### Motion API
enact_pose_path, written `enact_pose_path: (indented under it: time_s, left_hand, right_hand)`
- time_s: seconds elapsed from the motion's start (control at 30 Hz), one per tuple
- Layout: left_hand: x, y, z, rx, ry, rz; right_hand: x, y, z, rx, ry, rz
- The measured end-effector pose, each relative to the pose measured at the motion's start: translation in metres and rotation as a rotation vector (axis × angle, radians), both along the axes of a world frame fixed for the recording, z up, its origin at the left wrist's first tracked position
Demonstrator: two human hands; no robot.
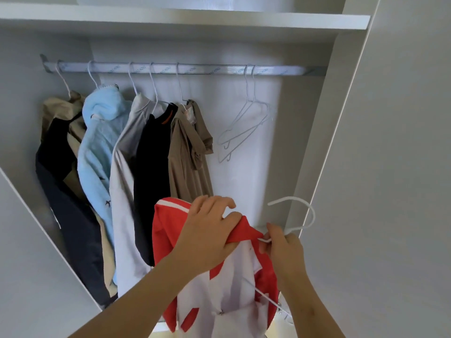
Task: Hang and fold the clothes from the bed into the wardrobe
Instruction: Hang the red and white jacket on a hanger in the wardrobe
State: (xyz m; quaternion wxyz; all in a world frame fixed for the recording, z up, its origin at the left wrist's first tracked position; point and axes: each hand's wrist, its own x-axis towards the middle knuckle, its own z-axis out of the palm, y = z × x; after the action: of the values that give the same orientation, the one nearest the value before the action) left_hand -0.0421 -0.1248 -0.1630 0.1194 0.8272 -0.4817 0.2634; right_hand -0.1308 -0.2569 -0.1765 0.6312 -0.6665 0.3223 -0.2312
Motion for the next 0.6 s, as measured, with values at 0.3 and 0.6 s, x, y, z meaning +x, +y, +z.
enact_pose_path:
  time_s: [0.3,0.6]
  left_hand:
    - [-0.002,-0.010,-0.002,-0.076,0.224,0.091]
    - [0.007,0.003,0.040,-0.441,0.289,0.251]
  right_hand:
    - [-0.004,-0.011,0.009,-0.240,-0.208,-0.038]
    - [-0.013,-0.029,-0.016,-0.105,-0.203,-0.276]
